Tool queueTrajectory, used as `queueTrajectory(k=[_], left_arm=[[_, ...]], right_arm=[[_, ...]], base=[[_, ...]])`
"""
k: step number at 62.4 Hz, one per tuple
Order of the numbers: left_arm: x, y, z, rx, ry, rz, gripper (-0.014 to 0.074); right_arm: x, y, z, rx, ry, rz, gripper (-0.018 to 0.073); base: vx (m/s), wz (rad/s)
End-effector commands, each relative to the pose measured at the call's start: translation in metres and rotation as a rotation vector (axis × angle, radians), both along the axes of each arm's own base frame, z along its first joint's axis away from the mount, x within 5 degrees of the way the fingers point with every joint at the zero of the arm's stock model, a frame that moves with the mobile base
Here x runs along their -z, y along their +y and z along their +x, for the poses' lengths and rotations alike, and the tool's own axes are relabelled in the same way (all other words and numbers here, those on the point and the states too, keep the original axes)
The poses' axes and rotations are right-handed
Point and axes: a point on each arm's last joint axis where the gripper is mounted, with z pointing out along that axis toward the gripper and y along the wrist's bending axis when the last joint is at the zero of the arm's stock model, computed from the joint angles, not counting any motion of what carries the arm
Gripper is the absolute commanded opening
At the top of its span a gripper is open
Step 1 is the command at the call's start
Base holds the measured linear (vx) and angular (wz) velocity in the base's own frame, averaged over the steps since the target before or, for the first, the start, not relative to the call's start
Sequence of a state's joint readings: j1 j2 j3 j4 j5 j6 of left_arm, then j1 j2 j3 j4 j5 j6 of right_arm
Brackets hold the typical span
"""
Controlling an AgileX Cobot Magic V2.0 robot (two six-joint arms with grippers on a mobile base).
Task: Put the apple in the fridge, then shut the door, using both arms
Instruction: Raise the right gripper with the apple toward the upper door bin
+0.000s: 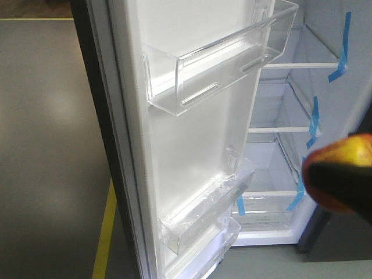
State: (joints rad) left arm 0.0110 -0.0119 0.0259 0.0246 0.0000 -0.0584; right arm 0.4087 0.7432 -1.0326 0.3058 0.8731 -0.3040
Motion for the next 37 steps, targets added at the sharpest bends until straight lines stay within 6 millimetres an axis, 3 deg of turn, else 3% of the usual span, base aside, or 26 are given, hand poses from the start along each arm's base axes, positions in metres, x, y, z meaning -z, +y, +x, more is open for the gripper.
queueTrajectory(k=[1,17,37], left_arm=[[0.0,0.0,-0.001,0.003,-0.07,-0.019,-0.0006],[0.0,0.0,-0.001,0.003,-0.07,-0.019,-0.0006],[0.0,0.0,-0.001,0.003,-0.07,-0.019,-0.0006]], right_arm=[[-0.039,0.007,0.022,0.027,-0.123,0.039,0.0393],[-0.09,0.024,0.078,0.097,-0.166,0.042,0.0393],[-0.118,0.043,0.141,0.169,-0.217,0.019,0.0393]], base=[[0.0,0.0],[0.0,0.0],[0.0,0.0]])
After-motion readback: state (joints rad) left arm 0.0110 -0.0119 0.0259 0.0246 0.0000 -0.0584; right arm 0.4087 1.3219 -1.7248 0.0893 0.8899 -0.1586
